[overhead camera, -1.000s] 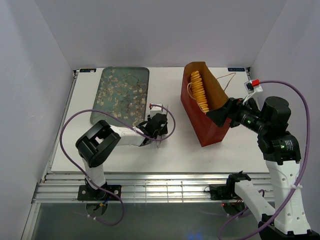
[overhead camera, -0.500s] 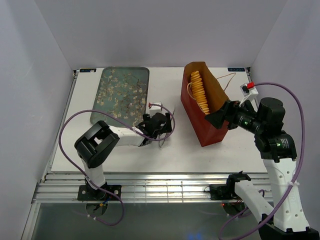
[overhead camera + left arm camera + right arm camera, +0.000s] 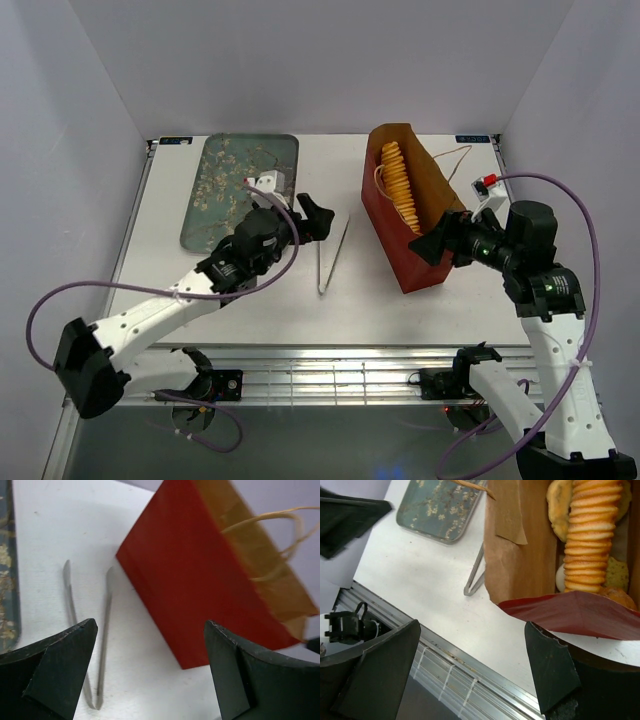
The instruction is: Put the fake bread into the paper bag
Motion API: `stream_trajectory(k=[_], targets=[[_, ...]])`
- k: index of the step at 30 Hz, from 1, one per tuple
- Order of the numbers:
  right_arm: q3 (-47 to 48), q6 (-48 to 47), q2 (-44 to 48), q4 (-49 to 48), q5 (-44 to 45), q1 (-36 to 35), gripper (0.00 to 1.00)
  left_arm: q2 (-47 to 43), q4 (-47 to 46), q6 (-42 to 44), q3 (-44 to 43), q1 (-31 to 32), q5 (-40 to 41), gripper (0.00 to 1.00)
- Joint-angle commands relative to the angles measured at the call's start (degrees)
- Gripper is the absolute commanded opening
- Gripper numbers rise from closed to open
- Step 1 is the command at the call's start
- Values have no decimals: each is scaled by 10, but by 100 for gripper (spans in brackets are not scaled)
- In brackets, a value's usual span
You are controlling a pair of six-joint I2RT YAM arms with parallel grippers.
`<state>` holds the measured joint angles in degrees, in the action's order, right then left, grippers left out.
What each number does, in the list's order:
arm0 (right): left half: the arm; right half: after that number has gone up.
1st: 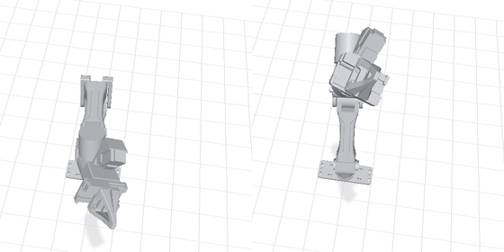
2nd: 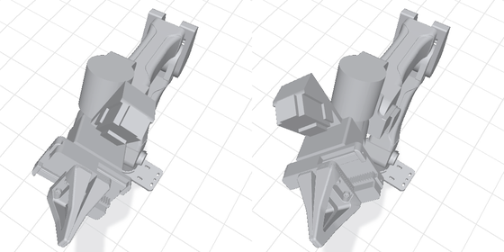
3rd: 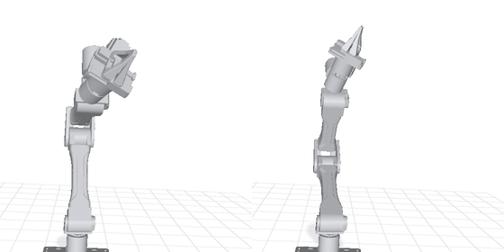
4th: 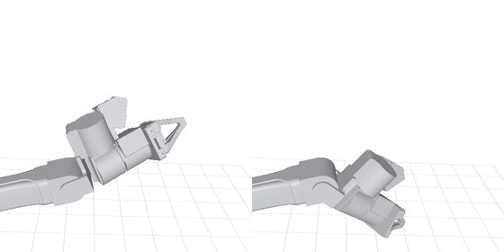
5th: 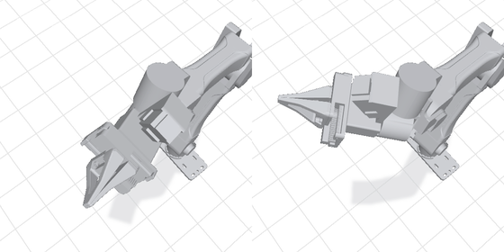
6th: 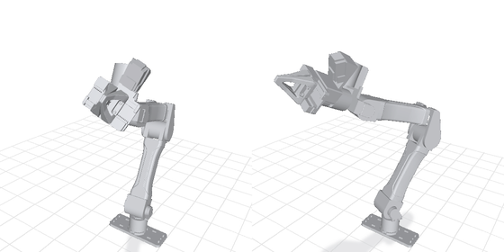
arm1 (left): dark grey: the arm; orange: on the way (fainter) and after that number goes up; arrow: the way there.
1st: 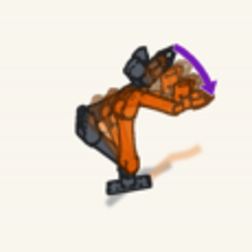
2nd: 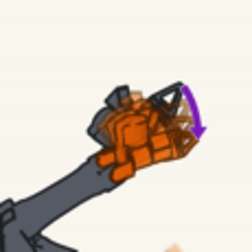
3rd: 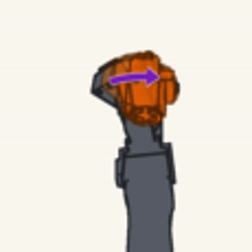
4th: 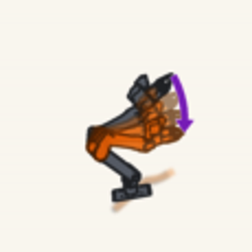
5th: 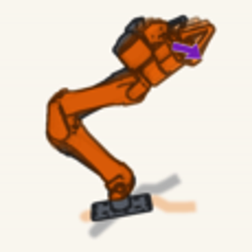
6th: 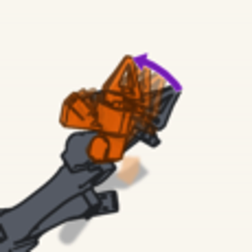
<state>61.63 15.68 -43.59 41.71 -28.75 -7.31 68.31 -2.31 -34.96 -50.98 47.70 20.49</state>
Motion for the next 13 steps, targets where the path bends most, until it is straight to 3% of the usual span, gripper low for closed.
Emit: stream_trajectory(k=[1, 7, 13], targets=[[-10, -16, 4, 33, 45, -2, 90, -74, 69, -39, 22, -9, -79, 98], [-70, 5, 18, 50, 113, -2, 90, -163, 57, -143, 109, -16, -178, 98], [-153, 32, 72, 22, 86, -2, 90, -232, 0, -187, 193, -18, -232, 98]])
